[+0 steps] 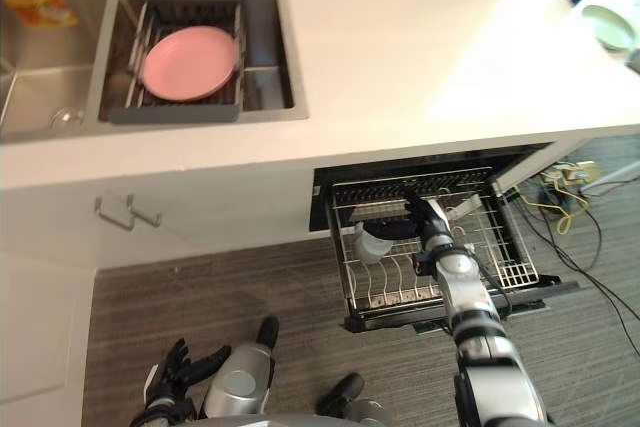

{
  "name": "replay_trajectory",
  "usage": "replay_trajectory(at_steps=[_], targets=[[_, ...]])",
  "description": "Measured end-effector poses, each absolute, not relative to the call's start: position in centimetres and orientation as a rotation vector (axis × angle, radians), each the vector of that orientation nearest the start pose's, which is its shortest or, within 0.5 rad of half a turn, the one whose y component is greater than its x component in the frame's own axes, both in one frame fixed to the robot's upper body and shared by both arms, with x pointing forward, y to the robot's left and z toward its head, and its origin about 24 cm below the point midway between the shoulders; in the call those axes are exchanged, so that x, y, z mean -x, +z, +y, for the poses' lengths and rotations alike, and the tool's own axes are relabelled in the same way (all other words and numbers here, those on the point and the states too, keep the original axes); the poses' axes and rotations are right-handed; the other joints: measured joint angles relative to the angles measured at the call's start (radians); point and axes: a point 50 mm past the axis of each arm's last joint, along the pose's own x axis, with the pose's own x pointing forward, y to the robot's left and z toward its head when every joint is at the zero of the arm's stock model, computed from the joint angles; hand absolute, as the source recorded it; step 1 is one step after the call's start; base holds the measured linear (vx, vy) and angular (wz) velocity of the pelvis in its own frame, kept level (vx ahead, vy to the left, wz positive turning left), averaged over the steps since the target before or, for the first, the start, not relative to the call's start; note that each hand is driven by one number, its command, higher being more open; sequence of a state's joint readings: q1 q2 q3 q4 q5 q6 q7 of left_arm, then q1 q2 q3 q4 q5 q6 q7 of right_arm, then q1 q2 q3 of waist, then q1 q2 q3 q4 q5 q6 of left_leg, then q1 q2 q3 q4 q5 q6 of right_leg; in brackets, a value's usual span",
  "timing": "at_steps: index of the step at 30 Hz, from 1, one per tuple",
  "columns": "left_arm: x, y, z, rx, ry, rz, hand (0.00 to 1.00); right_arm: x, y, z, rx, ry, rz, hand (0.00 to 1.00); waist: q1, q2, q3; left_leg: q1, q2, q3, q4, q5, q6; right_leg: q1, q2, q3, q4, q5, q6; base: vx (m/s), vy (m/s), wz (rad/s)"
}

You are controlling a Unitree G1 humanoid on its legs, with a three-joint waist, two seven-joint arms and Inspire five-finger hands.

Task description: Walk over to the sink, pick up the cup, carry it to the dishwasher, place the cup inside the dishwasher, then close the dishwasher door

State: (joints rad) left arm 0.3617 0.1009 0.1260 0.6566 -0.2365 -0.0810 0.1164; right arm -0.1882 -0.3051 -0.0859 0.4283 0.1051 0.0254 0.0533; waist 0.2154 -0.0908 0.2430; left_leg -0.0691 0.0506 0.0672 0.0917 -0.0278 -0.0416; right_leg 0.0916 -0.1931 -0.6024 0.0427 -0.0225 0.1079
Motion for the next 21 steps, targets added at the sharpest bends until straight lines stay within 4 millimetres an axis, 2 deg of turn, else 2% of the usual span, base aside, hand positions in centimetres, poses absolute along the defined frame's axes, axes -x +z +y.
replay_trajectory(at_steps=[2, 3, 5, 10, 13, 18, 21], targets=[[-4.7, -13.9, 22.9, 0.087, 0.517, 0.951, 1.0, -25.8, 1.1, -22.5, 0.06, -0.099, 0.184, 1.0, -0.048, 0.002, -0.036, 0.041, 0.001, 0.036, -0.026, 0.0, 0.0, 0.008, 0.001, 0.04, -0.004, 0.0, 0.0, 0.04, 0.022, -0.47], [-4.6, -14.0, 23.0, 0.084, 0.523, 0.956, 1.0, -25.5, 1.0, -22.3, 0.046, -0.098, 0.178, 1.0, -0.054, 0.002, -0.039, 0.048, 0.001, 0.04, -0.029, 0.0, 0.0, 0.011, 0.002, 0.045, -0.005, 0.0, 0.001, 0.01, 0.012, -0.51], [-3.5, -14.3, 23.2, 0.068, 0.55, 0.989, 1.0, -23.5, 1.0, -20.7, -0.053, -0.063, 0.132, 1.0, -0.09, 0.003, -0.06, 0.1, 0.001, 0.081, -0.055, 0.0, 0.0, 0.026, 0.007, 0.089, -0.009, 0.001, 0.002, -0.03, 0.008, -0.5], [-2.6, -14.6, 23.2, 0.017, 0.551, 1.035, 1.0, -21.4, 1.4, -19.6, -0.113, 0.006, 0.045, 1.0, -0.136, 0.015, -0.094, 0.154, 0.0, 0.129, -0.097, 0.015, 0.002, 0.033, 0.012, 0.147, -0.03, 0.019, 0.008, -0.08, 0.004, -0.34], [-2.0, -14.7, 23.3, -0.005, 0.561, 1.053, 1.0, -21.3, 2.1, -19.8, -0.148, 0.023, -0.019, 1.0, -0.152, 0.024, -0.107, 0.17, -0.002, 0.143, -0.117, 0.024, 0.001, 0.033, 0.016, 0.167, -0.043, 0.032, 0.002, -0.07, 0.017, -0.19], [-1.2, -14.9, 23.1, 0.019, 0.592, 1.072, 1.0, -21.3, 3.7, -20.1, -0.232, 0.079, -0.144, 1.0, -0.151, 0.045, -0.115, 0.194, 0.0, 0.167, -0.118, 0.024, 0.005, 0.05, 0.023, 0.195, -0.064, 0.048, 0.001, -0.02, 0.013, -0.16], [-0.8, -15.0, 22.5, 0.097, 0.664, 1.06, 1.0, -21.3, 5.3, -19.3, -0.25, 0.136, -0.228, 1.0, -0.149, 0.063, -0.108, 0.139, 0.01, 0.148, -0.021, -0.018, 0.009, 0.059, 0.023, 0.177, -0.064, 0.048, 0.0, -0.01, -0.006, 0.16]])
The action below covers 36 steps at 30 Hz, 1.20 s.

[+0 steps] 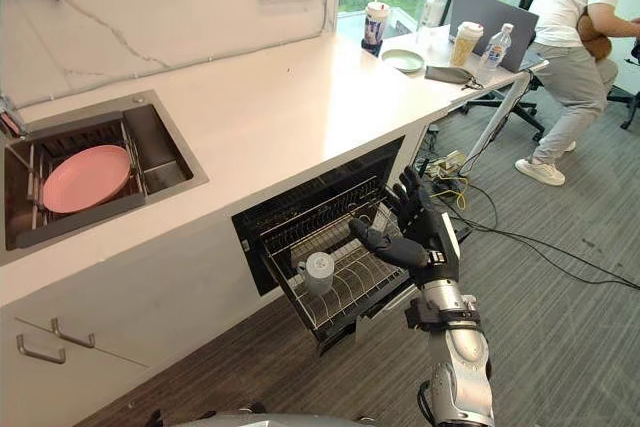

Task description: Walk over to the sink, pick up the cup, carry it to the dishwasher, place the cup inside the dishwasher, then close the dishwasher door

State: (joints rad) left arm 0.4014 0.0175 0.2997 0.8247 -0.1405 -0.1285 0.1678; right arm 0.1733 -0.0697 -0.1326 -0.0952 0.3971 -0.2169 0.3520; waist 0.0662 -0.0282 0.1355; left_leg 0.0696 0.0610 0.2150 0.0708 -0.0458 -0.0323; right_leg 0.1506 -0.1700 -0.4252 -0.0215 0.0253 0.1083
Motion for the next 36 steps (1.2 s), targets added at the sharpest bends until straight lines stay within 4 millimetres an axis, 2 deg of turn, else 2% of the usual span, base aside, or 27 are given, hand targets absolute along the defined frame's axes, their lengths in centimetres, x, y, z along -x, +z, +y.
replay_trajectory(at_steps=[4, 5, 6, 7, 8, 9, 10, 11, 12, 13, 14, 15, 16, 18, 20, 21, 22, 23, 24, 25, 26, 27, 28, 29, 32, 34, 36], targets=[[-1.6, -14.8, 21.7, 0.114, 0.686, 1.033, 1.0, -21.5, 7.2, -17.9, -0.244, 0.202, -0.312, 1.0, 0.011, 0.028, 0.015, -0.091, 0.004, -0.088, 0.075, -0.008, 0.004, 0.008, 0.003, -0.103, -0.001, -0.001, -0.001, -0.04, -0.028, 0.69], [-1.8, -14.7, 21.4, 0.123, 0.703, 1.04, 1.0, -21.7, 7.3, -17.4, -0.231, 0.228, -0.306, 1.0, 0.033, 0.048, 0.022, -0.102, -0.001, -0.098, 0.069, -0.007, 0.012, 0.007, 0.007, -0.121, 0.005, -0.007, -0.007, -0.08, -0.031, 0.56], [-1.9, -14.7, 21.3, 0.13, 0.706, 1.044, 1.0, -21.7, 7.3, -17.2, -0.22, 0.239, -0.302, 1.0, 0.04, 0.057, 0.022, -0.106, -0.001, -0.101, 0.059, -0.014, 0.027, 0.007, 0.01, -0.133, 0.004, -0.009, -0.01, -0.07, -0.043, 0.61], [-2.4, -14.6, 21.6, 0.128, 0.704, 1.042, 1.0, -21.7, 7.3, -17.3, -0.195, 0.249, -0.295, 1.0, 0.039, 0.046, 0.014, -0.107, 0.012, -0.009, 0.036, -0.032, 0.082, 0.012, 0.014, -0.143, -0.03, -0.007, -0.014, -0.01, -0.063, 1.17], [-3.1, -14.6, 21.9, 0.121, 0.691, 1.048, 1.0, -21.8, 7.7, -18.2, -0.165, 0.235, -0.306, 1.0, 0.011, 0.034, 0.009, -0.143, 0.062, 0.155, 0.171, -0.068, 0.131, 0.024, -0.002, -0.195, -0.061, 0.0, -0.022, -0.01, -0.054, 1.38], [-3.4, -14.6, 21.8, 0.117, 0.676, 1.05, 1.0, -21.8, 7.9, -18.9, -0.147, 0.219, -0.312, 1.0, 0.005, 0.046, 0.012, -0.166, 0.111, 0.236, 0.294, -0.078, 0.148, 0.03, -0.002, -0.229, -0.043, -0.004, -0.02, 0.04, 0.041, 1.61], [-3.7, -14.6, 21.8, 0.099, 0.626, 1.06, 1.0, -21.9, 8.2, -20.6, -0.117, 0.17, -0.307, 1.0, -0.008, 0.088, 0.006, -0.167, 0.165, 0.364, 0.385, -0.084, 0.134, 0.043, 0.002, -0.281, 0.008, -0.029, 0.0, 0.04, 0.103, 1.59], [-4.3, -14.3, 22.2, 0.072, 0.577, 1.045, 1.0, -21.8, 8.5, -22.0, -0.124, 0.101, -0.312, 1.0, -0.033, 0.092, 0.002, -0.155, 0.149, 0.402, 0.345, -0.076, 0.119, 0.048, -0.024, -0.333, 0.064, -0.069, 0.006, 0.04, 0.165, 1.53], [-4.6, -14.1, 22.4, 0.058, 0.553, 1.036, 1.0, -21.8, 8.7, -22.7, -0.126, 0.071, -0.322, 1.0, -0.04, 0.091, -0.003, -0.137, 0.121, 0.387, 0.28, -0.069, 0.102, 0.045, -0.037, -0.351, 0.087, -0.086, 0.01, 0.0, 0.167, 1.36], [-5.1, -14.0, 22.4, 0.051, 0.51, 1.028, 1.0, -21.8, 9.2, -23.4, -0.127, 0.035, -0.348, 1.0, -0.048, 0.099, -0.011, -0.088, 0.064, 0.355, 0.113, -0.034, 0.035, 0.033, -0.062, -0.385, 0.153, -0.119, 0.015, -0.01, 0.133, 0.88], [-5.5, -14.0, 22.5, 0.053, 0.491, 1.028, 1.0, -21.8, 9.3, -23.5, -0.135, 0.021, -0.354, 1.0, -0.053, 0.09, -0.008, -0.066, 0.029, 0.342, 0.039, 0.003, 0.04, 0.027, -0.089, -0.402, 0.187, -0.135, 0.017, -0.05, 0.101, 0.82], [-5.7, -14.1, 22.1, 0.057, 0.445, 1.042, 1.0, -21.7, 9.3, -23.6, -0.142, 0.003, -0.355, 1.0, -0.056, 0.094, -0.012, -0.026, -0.011, 0.326, -0.089, 0.067, 0.051, 0.008, -0.116, -0.408, 0.242, -0.15, 0.0, -0.07, 0.026, 0.62], [-6.0, -14.2, 21.7, 0.058, 0.393, 1.049, 1.0, -21.6, 9.0, -23.5, -0.157, -0.01, -0.34, 1.0, -0.061, 0.094, -0.011, -0.006, -0.032, 0.306, -0.155, 0.098, 0.049, 0.0, -0.131, -0.409, 0.286, -0.159, -0.006, -0.07, 0.017, 0.55], [-6.7, -14.3, 20.7, 0.042, 0.3, 1.048, 1.0, -21.4, 8.3, -23.5, -0.177, -0.038, -0.298, 1.0, -0.071, 0.093, -0.011, -0.007, -0.042, 0.267, -0.161, 0.105, 0.051, -0.012, -0.163, -0.402, 0.367, -0.162, -0.012, 0.0, -0.021, 0.6], [-7.2, -14.3, 20.2, 0.021, 0.224, 1.039, 1.0, -21.3, 7.8, -23.5, -0.19, -0.045, -0.274, 1.0, -0.087, 0.089, -0.008, -0.006, -0.058, 0.231, -0.155, 0.102, 0.067, -0.052, -0.224, -0.354, 0.516, -0.152, -0.026, 0.05, 0.042, 0.64], [-7.8, -14.3, 20.2, 0.013, 0.204, 1.031, 1.0, -21.1, 7.4, -23.5, -0.196, -0.052, -0.26, 1.0, -0.097, 0.084, -0.005, -0.005, -0.068, 0.198, -0.152, 0.097, 0.08, -0.11, -0.266, -0.261, 0.656, -0.112, -0.088, 0.07, 0.106, 0.84], [-8.5, -14.2, 20.2, 0.006, 0.184, 1.018, 1.0, -20.7, 6.9, -23.5, -0.203, -0.063, -0.243, 1.0, -0.114, 0.082, -0.003, 0.0, -0.079, 0.15, -0.147, 0.09, 0.096, -0.192, -0.278, -0.113, 0.791, -0.033, -0.21, 0.08, 0.132, 1.11], [-9.2, -14.0, 20.3, -0.014, 0.157, 1.003, 1.0, -20.3, 6.5, -23.3, -0.211, -0.07, -0.228, 1.0, -0.129, 0.081, -0.002, 0.009, -0.081, 0.114, -0.147, 0.088, 0.105, -0.252, -0.239, 0.043, 0.861, -0.029, -0.219, 0.07, 0.097, 1.23], [-9.8, -13.8, 20.3, -0.033, 0.134, 0.993, 1.0, -20.0, 6.1, -23.0, -0.225, -0.068, -0.213, 1.0, -0.144, 0.072, 0.004, 0.011, -0.081, 0.071, -0.143, 0.086, 0.108, -0.288, -0.152, 0.19, 0.878, -0.089, -0.137, 0.07, 0.047, 1.34], [-10.4, -13.7, 20.7, -0.056, 0.119, 0.986, 1.0, -19.6, 6.0, -22.6, -0.233, -0.069, -0.206, 1.0, -0.156, 0.063, 0.008, 0.009, -0.082, 0.026, -0.137, 0.085, 0.109, -0.314, -0.045, 0.327, 0.847, -0.147, -0.081, 0.07, 0.004, 1.2], [-10.6, -13.6, 20.6, -0.049, 0.106, 0.986, 1.0, -19.4, 6.2, -22.4, -0.236, -0.07, -0.213, 1.0, -0.159, 0.057, 0.004, 0.004, -0.088, 0.005, -0.136, 0.085, 0.109, -0.318, 0.013, 0.386, 0.782, -0.175, -0.06, 0.07, -0.01, 0.94], [-10.6, -13.7, 20.5, -0.043, 0.095, 0.992, 1.0, -19.3, 6.4, -22.3, -0.237, -0.071, -0.222, 1.0, -0.16, 0.054, 0.001, 0.004, -0.095, -0.01, -0.136, 0.085, 0.109, -0.317, 0.038, 0.411, 0.723, -0.185, -0.05, 0.11, -0.016, 0.69], [-10.4, -13.8, 20.2, -0.033, 0.073, 1.006, 1.0, -19.0, 7.1, -22.2, -0.246, -0.081, -0.255, 1.0, -0.159, 0.038, -0.009, 0.01, -0.122, -0.032, -0.138, 0.089, 0.104, -0.305, 0.056, 0.418, 0.577, -0.182, -0.055, 0.15, -0.035, 0.51], [-9.6, -14.1, 19.7, -0.018, 0.065, 1.037, 1.0, -19.0, 7.8, -22.1, -0.254, -0.078, -0.293, 1.0, -0.155, 0.039, -0.015, 0.02, -0.134, -0.036, -0.143, 0.089, 0.099, -0.27, 0.046, 0.407, 0.508, -0.204, -0.057, 0.17, -0.028, 0.32], [-8.9, -14.3, 19.8, 0.015, 0.068, 1.059, 1.0, -18.9, 9.1, -22.4, -0.272, -0.091, -0.363, 1.0, -0.142, 0.035, -0.017, 0.021, -0.127, -0.023, -0.136, 0.081, 0.097, -0.18, 0.053, 0.397, 0.343, -0.207, -0.05, 0.12, -0.01, -0.07], [-8.9, -14.2, 19.9, 0.016, 0.077, 1.046, 1.0, -18.8, 10.0, -22.5, -0.268, -0.094, -0.404, 1.0, -0.132, 0.033, -0.018, 0.035, -0.123, -0.009, -0.136, 0.07, 0.09, -0.134, 0.059, 0.406, 0.264, -0.199, -0.038, 0.04, -0.027, -0.28], [-8.5, -14.2, 19.9, 0.027, 0.097, 1.046, 1.0, -18.8, 10.3, -22.5, -0.29, -0.099, -0.424, 1.0, -0.133, 0.032, -0.028, 0.054, -0.11, 0.006, -0.136, 0.057, 0.083, -0.103, 0.072, 0.418, 0.228, -0.188, -0.039, 0.04, -0.043, -0.26]])
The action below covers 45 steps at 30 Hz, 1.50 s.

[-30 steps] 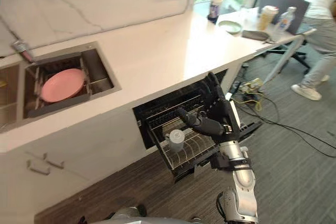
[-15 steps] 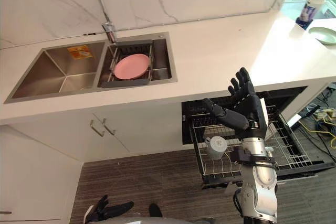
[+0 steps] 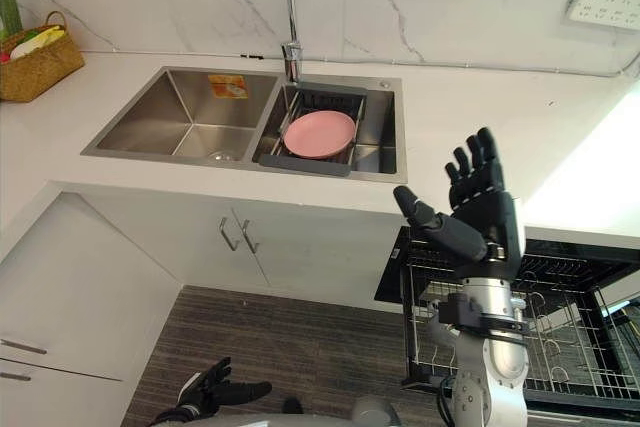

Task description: Walk over to the sink, pick up the cup, carry it to the dishwasher, place the cup inside the dishwasher, then close the dishwasher door

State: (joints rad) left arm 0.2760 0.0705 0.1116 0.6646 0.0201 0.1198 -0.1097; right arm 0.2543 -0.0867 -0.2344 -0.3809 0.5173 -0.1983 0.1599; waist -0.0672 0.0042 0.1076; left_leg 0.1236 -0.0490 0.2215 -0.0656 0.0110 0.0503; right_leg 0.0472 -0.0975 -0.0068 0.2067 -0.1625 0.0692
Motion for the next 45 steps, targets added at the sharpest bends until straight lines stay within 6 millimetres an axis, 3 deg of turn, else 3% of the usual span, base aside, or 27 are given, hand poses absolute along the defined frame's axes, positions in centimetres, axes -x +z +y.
replay_trajectory(at_steps=[1, 7, 11, 12, 14, 16, 18, 19, 21, 22, 25, 27, 30, 32, 35, 38, 39, 40, 41, 42, 45], targets=[[-8.0, -14.4, 19.5, 0.019, 0.085, 1.042, 1.0, -17.9, 10.2, -23.4, -0.293, -0.189, -0.413, 1.0, -0.002, 0.002, -0.042, 0.003, 0.013, 0.03, -0.013, -0.012, -0.012, 0.007, 0.018, 0.03, -0.049, 0.018, -0.005, 0.0, -0.025, -0.06], [-7.8, -14.5, 19.5, 0.047, 0.121, 1.041, 1.0, -17.9, 10.1, -23.1, -0.31, -0.185, -0.411, 1.0, -0.003, 0.002, -0.041, 0.004, 0.014, 0.036, -0.01, -0.015, -0.013, 0.007, 0.019, 0.036, -0.05, 0.018, -0.005, 0.0, 0.0, -0.03], [-7.4, -14.5, 19.6, 0.107, 0.2, 1.035, 1.0, -17.9, 9.8, -22.5, -0.337, -0.153, -0.405, 1.0, 0.001, 0.004, -0.039, -0.02, 0.025, 0.041, 0.057, -0.062, -0.026, 0.014, 0.02, 0.039, -0.052, 0.016, -0.008, 0.0, -0.011, -0.03], [-7.4, -14.5, 19.9, 0.123, 0.238, 1.032, 1.0, -17.8, 9.7, -22.2, -0.341, -0.13, -0.398, 1.0, 0.006, 0.009, -0.031, -0.052, 0.042, 0.045, 0.151, -0.113, -0.035, 0.023, 0.024, 0.039, -0.049, 0.01, -0.012, 0.0, -0.07, -0.1], [-7.2, -14.5, 20.3, 0.158, 0.311, 1.024, 1.0, -17.5, 9.7, -21.4, -0.345, -0.093, -0.391, 1.0, 0.019, 0.022, -0.019, -0.142, 0.097, 0.05, 0.393, -0.208, -0.089, 0.029, 0.042, 0.037, -0.026, -0.025, -0.034, 0.0, -0.086, 0.0], [-7.0, -14.4, 20.7, 0.263, 0.424, 1.0, 1.0, -17.4, 10.1, -21.0, -0.338, -0.057, -0.406, 1.0, 0.027, 0.016, 0.009, -0.281, 0.168, 0.088, 0.696, -0.233, -0.118, 0.047, 0.039, 0.032, -0.009, -0.044, -0.048, -0.01, -0.068, 0.06], [-6.2, -14.7, 21.0, 0.314, 0.498, 1.027, 1.0, -17.8, 10.6, -21.2, -0.329, -0.054, -0.433, 1.0, 0.036, 0.02, 0.004, -0.302, 0.177, 0.077, 0.583, -0.245, -0.109, 0.058, 0.019, 0.045, 0.0, -0.062, -0.041, 0.06, 0.028, -0.19], [-5.3, -14.9, 21.2, 0.314, 0.531, 1.047, 1.0, -18.1, 11.0, -21.3, -0.32, -0.052, -0.454, 1.0, 0.036, 0.02, 0.003, -0.302, 0.17, 0.035, 0.457, -0.222, -0.109, 0.061, 0.002, 0.059, 0.006, -0.077, -0.029, 0.17, 0.156, -0.28], [-3.5, -15.3, 21.3, 0.307, 0.558, 1.091, 1.0, -18.4, 11.1, -21.3, -0.317, -0.051, -0.463, 1.0, 0.038, 0.014, 0.0, -0.291, 0.149, 0.002, 0.358, -0.126, -0.115, 0.069, -0.031, 0.084, 0.006, -0.096, -0.009, 0.21, 0.226, -0.32], [-2.6, -15.5, 21.1, 0.31, 0.576, 1.101, 1.0, -18.5, 11.2, -21.4, -0.312, -0.05, -0.467, 1.0, 0.04, 0.014, -0.002, -0.269, 0.111, -0.003, 0.331, -0.07, -0.083, 0.082, -0.063, 0.092, -0.004, -0.111, 0.014, 0.29, 0.289, -0.27], [-3.5, -15.2, 21.0, 0.263, 0.56, 1.058, 1.0, -19.2, 10.9, -20.6, -0.312, -0.021, -0.431, 1.0, 0.057, 0.009, -0.008, -0.279, 0.088, 0.049, 0.443, -0.149, -0.017, 0.121, -0.113, 0.094, -0.048, -0.076, 0.049, 0.29, 0.271, -0.31], [-3.5, -15.2, 21.4, 0.213, 0.54, 1.075, 1.0, -19.3, 10.9, -20.5, -0.314, -0.027, -0.422, 1.0, 0.053, -0.002, -0.021, -0.253, 0.073, 0.053, 0.428, -0.174, -0.008, 0.125, -0.122, 0.088, -0.027, -0.044, 0.052, 0.26, 0.221, -0.13], [-3.7, -15.3, 22.0, 0.166, 0.497, 1.113, 1.0, -19.0, 10.9, -22.1, -0.307, -0.12, -0.431, 1.0, 0.046, -0.022, -0.034, -0.171, 0.03, 0.039, 0.337, -0.199, 0.004, 0.025, -0.137, 0.086, 0.247, -0.035, 0.065, 0.19, 0.184, 0.12], [-3.5, -15.3, 22.5, 0.134, 0.477, 1.136, 1.0, -18.9, 10.5, -23.0, -0.308, -0.189, -0.428, 1.0, 0.033, -0.032, -0.032, -0.101, 0.006, 0.035, 0.285, -0.217, 0.013, -0.139, -0.147, 0.097, 0.6, 0.062, 0.071, 0.21, 0.172, 0.07], [-3.1, -15.4, 22.6, 0.108, 0.462, 1.162, 1.0, -19.1, 9.8, -23.0, -0.322, -0.218, -0.404, 1.0, 0.023, -0.026, -0.036, -0.037, 0.007, 0.048, 0.237, -0.217, 0.025, -0.25, -0.13, 0.044, 0.733, 0.025, 0.05, 0.2, 0.108, -0.12], [-3.1, -15.4, 22.7, 0.11, 0.461, 1.176, 1.0, -19.4, 9.4, -22.3, -0.344, -0.188, -0.391, 1.0, 0.022, -0.025, -0.034, 0.029, 0.024, 0.083, 0.219, -0.216, 0.024, -0.296, -0.103, -0.104, 0.582, -0.037, 0.029, 0.28, 0.035, -0.33], [-3.0, -15.4, 22.7, 0.11, 0.46, 1.183, 1.0, -19.6, 9.1, -21.6, -0.34, -0.137, -0.378, 1.0, 0.022, -0.029, -0.037, 0.048, 0.031, 0.092, 0.244, -0.225, 0.009, -0.275, -0.081, -0.163, 0.431, -0.013, -0.011, 0.29, -0.031, -0.53], [-2.9, -15.3, 22.7, 0.111, 0.458, 1.192, 1.0, -19.9, 9.0, -20.7, -0.305, -0.069, -0.367, 1.0, 0.024, -0.046, -0.048, 0.05, 0.025, 0.09, 0.296, -0.244, -0.013, -0.239, -0.068, -0.203, 0.295, 0.042, -0.073, 0.31, -0.048, -0.63], [-2.8, -15.4, 22.5, 0.12, 0.455, 1.199, 1.0, -20.1, 9.1, -20.3, -0.273, -0.031, -0.361, 1.0, 0.031, -0.037, -0.047, 0.038, 0.041, 0.086, 0.347, -0.257, -0.018, -0.213, -0.061, -0.204, 0.259, 0.042, -0.075, 0.34, -0.076, -0.73], [-3.6, -15.2, 22.7, 0.101, 0.417, 1.181, 1.0, -20.9, 9.2, -19.5, -0.186, 0.071, -0.346, 1.0, 0.04, -0.038, -0.046, -0.001, 0.071, 0.046, 0.375, -0.277, -0.037, -0.127, -0.036, -0.207, 0.115, 0.06, -0.05, 0.24, -0.073, -0.52], [-4.7, -15.1, 22.2, 0.103, 0.383, 1.154, 1.0, -22.6, 9.8, -20.0, -0.09, 0.12, -0.351, 1.0, 0.056, -0.001, -0.053, 0.016, 0.113, 0.012, 0.267, -0.234, -0.049, -0.065, 0.021, -0.197, -0.01, 0.118, -0.04, 0.13, -0.001, -0.34]])
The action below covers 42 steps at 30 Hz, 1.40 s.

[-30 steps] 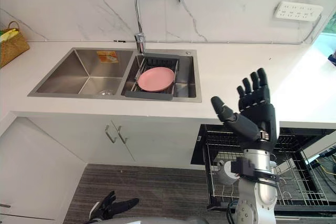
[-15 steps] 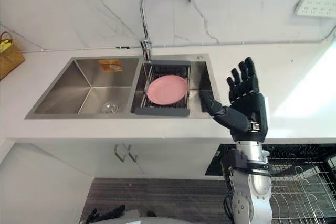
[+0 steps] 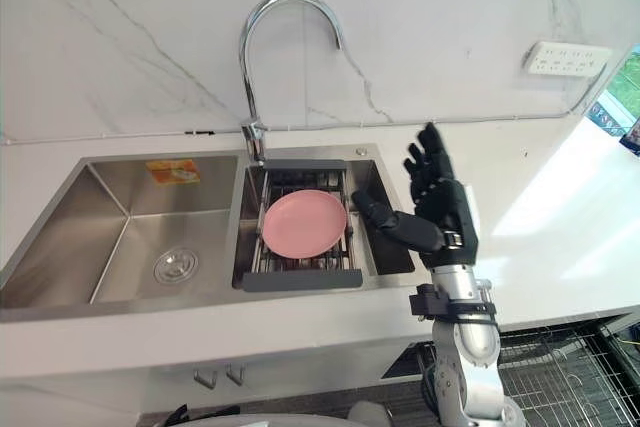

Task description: Walk over to the sink, pick up the cup, carry it to the dishwasher, place the cup inside the dishwasher, then close the dishwasher door

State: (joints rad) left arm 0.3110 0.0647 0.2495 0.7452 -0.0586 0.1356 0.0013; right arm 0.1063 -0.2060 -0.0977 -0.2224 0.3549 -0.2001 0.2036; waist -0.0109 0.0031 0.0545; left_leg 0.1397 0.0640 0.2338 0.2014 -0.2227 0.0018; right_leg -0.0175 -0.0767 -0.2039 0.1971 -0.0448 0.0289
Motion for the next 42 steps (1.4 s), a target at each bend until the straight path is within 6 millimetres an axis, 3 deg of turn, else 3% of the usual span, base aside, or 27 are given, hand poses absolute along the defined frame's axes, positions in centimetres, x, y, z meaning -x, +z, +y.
replay_trajectory(at_steps=[3, 5, 11, 15, 21, 26, 34, 42], targets=[[-5.5, -15.1, 22.1, 0.104, 0.362, 1.133, 1.0, -24.2, 11.7, -20.3, 0.039, 0.153, -0.408, 1.0, 0.006, -0.003, -0.002, -0.002, -0.001, 0.013, -0.029, 0.004, -0.001, 0.049, 0.023, 0.009, -0.165, 0.082, 0.012, 0.07, 0.054, -0.17], [-5.2, -15.3, 21.9, 0.105, 0.351, 1.152, 1.0, -25.0, 13.5, -20.3, 0.23, 0.193, -0.452, 1.0, 0.013, -0.001, 0.003, 0.002, -0.013, 0.022, -0.031, 0.004, -0.001, 0.103, 0.025, 0.019, -0.283, 0.142, 0.018, 0.05, 0.043, -0.19], [-4.8, -15.4, 22.5, 0.051, 0.324, 1.195, 1.0, -26.4, 17.0, -20.7, 0.683, 0.294, -0.482, 1.0, 0.02, 0.005, 0.009, 0.026, -0.016, 0.02, -0.044, 0.009, 0.008, 0.117, 0.025, 0.028, -0.285, 0.147, 0.015, 0.0, 0.0, -0.06], [-5.0, -15.4, 22.7, 0.024, 0.309, 1.209, 1.0, -27.0, 17.9, -19.7, 0.938, 0.37, -0.459, 1.0, 0.02, 0.005, 0.009, 0.027, -0.024, 0.013, -0.077, 0.029, 0.01, 0.104, 0.022, 0.028, -0.289, 0.155, 0.01, -0.09, -0.023, 0.02], [-4.8, -15.6, 23.3, 0.017, 0.304, 1.262, 1.0, -27.8, 17.2, -17.2, 1.211, 0.542, -0.381, 1.0, 0.028, 0.0, 0.014, 0.016, -0.029, -0.001, -0.125, 0.071, 0.016, 0.075, 0.021, 0.021, -0.29, 0.169, -0.002, -0.12, -0.054, 0.05], [-5.5, -15.4, 23.5, -0.03, 0.278, 1.25, 1.0, -28.6, 17.3, -16.0, 1.422, 0.574, -0.352, 1.0, 0.044, -0.002, 0.015, 0.002, -0.016, -0.011, -0.13, 0.085, 0.006, 0.066, 0.031, 0.006, -0.29, 0.178, -0.018, -0.1, -0.065, 0.05], [-6.6, -15.3, 23.5, -0.087, 0.238, 1.241, 1.0, -29.9, 15.6, -16.5, 1.539, 0.559, -0.232, 1.0, 0.052, -0.002, 0.015, -0.013, -0.007, -0.034, -0.149, 0.113, -0.009, 0.052, 0.042, -0.018, -0.29, 0.186, -0.025, -0.01, -0.017, 0.08], [-6.7, -15.3, 23.4, -0.086, 0.238, 1.253, 1.0, -30.9, 14.7, -15.6, 1.593, 0.564, -0.198, 1.0, 0.057, -0.003, 0.015, -0.011, -0.008, -0.034, -0.148, 0.118, -0.007, 0.055, 0.04, -0.017, -0.29, 0.192, -0.026, -0.01, 0.011, 0.0]])
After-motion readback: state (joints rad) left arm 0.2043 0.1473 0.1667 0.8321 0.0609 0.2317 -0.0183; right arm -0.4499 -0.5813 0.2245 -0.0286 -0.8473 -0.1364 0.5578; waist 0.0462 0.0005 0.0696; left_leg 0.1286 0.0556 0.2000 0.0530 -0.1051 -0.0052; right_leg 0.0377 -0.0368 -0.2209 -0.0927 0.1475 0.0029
